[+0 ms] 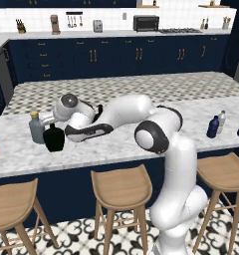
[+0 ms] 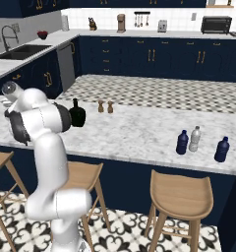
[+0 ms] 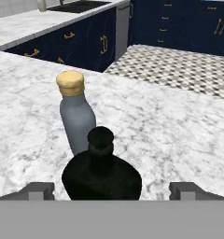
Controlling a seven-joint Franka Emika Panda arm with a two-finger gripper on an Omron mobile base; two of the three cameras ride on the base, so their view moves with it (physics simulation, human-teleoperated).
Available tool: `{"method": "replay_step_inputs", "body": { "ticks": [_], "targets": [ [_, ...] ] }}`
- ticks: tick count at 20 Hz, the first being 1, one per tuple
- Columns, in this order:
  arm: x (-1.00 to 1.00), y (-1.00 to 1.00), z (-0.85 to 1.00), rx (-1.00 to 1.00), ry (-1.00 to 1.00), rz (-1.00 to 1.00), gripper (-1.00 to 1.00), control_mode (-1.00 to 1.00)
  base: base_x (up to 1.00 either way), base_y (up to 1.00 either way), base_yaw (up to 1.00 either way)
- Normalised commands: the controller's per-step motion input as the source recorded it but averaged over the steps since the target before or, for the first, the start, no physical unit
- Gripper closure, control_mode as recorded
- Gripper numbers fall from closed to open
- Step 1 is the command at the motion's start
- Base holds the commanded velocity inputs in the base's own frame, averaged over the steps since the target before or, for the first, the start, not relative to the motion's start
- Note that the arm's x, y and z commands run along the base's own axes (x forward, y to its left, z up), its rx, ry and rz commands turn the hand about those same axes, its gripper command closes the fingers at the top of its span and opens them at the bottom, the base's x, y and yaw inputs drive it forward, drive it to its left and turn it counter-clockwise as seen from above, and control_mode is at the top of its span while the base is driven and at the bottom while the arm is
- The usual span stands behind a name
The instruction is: Move the plastic bottles in the middle to the plastics group, and the glass bottles in the middle to the glass group.
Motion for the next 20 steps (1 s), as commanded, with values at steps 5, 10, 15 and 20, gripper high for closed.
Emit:
{"method": "replay_step_inputs", "body": {
  "ticks": [5,10,15,20],
  "targets": [
    [-0.27,-0.79,0.53,0.03,0.00,-0.01,-1.00,-1.00,0.00,0.00,0.00],
    [-0.01,-0.91,0.23,0.00,-0.01,-0.01,-1.00,-1.00,0.00,0.00,0.00],
    [0.07,-0.95,0.09,0.02,0.00,-0.01,-1.00,-1.00,0.00,0.00,0.00],
    [0.38,-0.70,0.09,-0.01,0.04,-0.14,-1.00,-1.00,0.00,0.00,0.00]
  ]
}}
